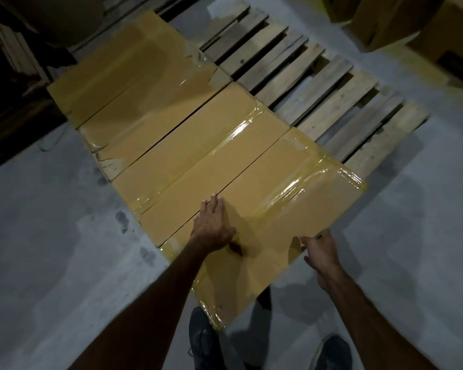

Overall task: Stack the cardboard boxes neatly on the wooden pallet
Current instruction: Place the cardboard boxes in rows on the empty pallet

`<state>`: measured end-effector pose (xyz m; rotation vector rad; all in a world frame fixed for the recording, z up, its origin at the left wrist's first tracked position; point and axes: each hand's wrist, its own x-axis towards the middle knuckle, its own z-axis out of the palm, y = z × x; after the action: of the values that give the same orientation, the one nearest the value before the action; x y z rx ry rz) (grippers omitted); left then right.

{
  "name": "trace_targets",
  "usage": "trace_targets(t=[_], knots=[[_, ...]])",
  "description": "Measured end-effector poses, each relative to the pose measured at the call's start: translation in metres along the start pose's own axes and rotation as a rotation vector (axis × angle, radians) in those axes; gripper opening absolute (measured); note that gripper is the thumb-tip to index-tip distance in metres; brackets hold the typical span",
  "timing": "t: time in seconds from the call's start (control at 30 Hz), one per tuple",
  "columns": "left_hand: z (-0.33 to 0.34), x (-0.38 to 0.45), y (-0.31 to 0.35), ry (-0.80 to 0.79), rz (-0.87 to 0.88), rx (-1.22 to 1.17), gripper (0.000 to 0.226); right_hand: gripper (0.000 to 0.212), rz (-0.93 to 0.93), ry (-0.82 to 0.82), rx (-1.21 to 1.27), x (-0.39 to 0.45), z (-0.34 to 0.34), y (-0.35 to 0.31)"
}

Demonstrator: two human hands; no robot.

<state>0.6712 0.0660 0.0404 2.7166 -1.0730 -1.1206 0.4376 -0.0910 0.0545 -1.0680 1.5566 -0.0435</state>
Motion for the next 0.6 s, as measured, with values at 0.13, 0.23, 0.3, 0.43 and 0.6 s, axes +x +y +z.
trace_targets(t=[0.13,0.23,0.3,0.43,0.6], knots=[[0.001,0.002,0.003,-0.006,-0.020,-0.011,0.115,0.036,0.020,0.006,-0.047,0.001,0.001,-0.003],[-0.001,0.003,0.002,-0.030,-0.009,-0.014,0.119,0.030,0.007,0.005,-0.100,0.001,0.000,-0.002],[-0.001,0.004,0.000,-0.042,0.006,0.004,0.122,0.027,-0.006,0.012,-0.143,0.002,-0.002,0.000],[0.002,0.007,-0.006,-0.044,0.039,0.055,0.127,0.022,-0.051,-0.005,-0.231,-0.004,-0.006,-0.002],[-0.004,0.005,-0.001,-0.046,0.018,0.066,0.129,0.031,-0.062,-0.027,-0.336,-0.003,-0.009,-0.002]])
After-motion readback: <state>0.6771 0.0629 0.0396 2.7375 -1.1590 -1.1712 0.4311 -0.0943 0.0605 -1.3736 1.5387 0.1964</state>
